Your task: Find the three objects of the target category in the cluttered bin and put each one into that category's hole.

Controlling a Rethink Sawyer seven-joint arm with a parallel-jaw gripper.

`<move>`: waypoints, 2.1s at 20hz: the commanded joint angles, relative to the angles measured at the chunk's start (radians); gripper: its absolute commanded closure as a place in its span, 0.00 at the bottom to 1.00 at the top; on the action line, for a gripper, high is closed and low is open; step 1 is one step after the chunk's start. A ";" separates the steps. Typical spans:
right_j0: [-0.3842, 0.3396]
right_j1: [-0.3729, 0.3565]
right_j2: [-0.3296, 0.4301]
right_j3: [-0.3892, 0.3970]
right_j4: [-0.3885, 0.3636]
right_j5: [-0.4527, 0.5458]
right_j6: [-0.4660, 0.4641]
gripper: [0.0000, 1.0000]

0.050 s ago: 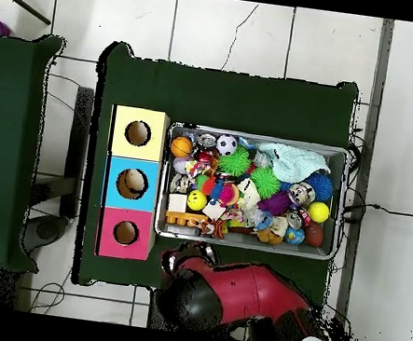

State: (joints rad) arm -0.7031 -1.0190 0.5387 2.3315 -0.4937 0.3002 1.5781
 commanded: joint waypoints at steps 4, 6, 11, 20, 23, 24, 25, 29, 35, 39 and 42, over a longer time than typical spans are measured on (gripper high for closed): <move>-0.111 0.003 0.098 -0.055 -0.043 0.099 -0.114 1.00; -0.121 0.020 0.116 -0.076 -0.045 0.121 -0.136 1.00; -0.120 0.038 0.144 -0.105 -0.049 0.143 -0.139 1.00; -0.087 0.030 0.186 -0.144 -0.032 0.193 -0.128 1.00; -0.078 0.035 0.192 -0.165 -0.032 0.211 -0.124 1.00; -0.074 0.043 0.192 -0.174 -0.037 0.213 -0.121 1.00; -0.070 0.051 0.193 -0.185 -0.038 0.220 -0.120 1.00; -0.053 0.075 0.190 -0.229 -0.033 0.259 -0.119 1.00; -0.011 0.097 0.178 -0.297 -0.014 0.329 -0.109 1.00; 0.013 0.120 0.175 -0.351 -0.001 0.385 -0.111 1.00; 0.014 0.126 0.175 -0.363 0.002 0.400 -0.113 1.00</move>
State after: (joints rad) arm -0.6979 -0.9428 0.6702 2.1084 -0.4959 0.5491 1.5781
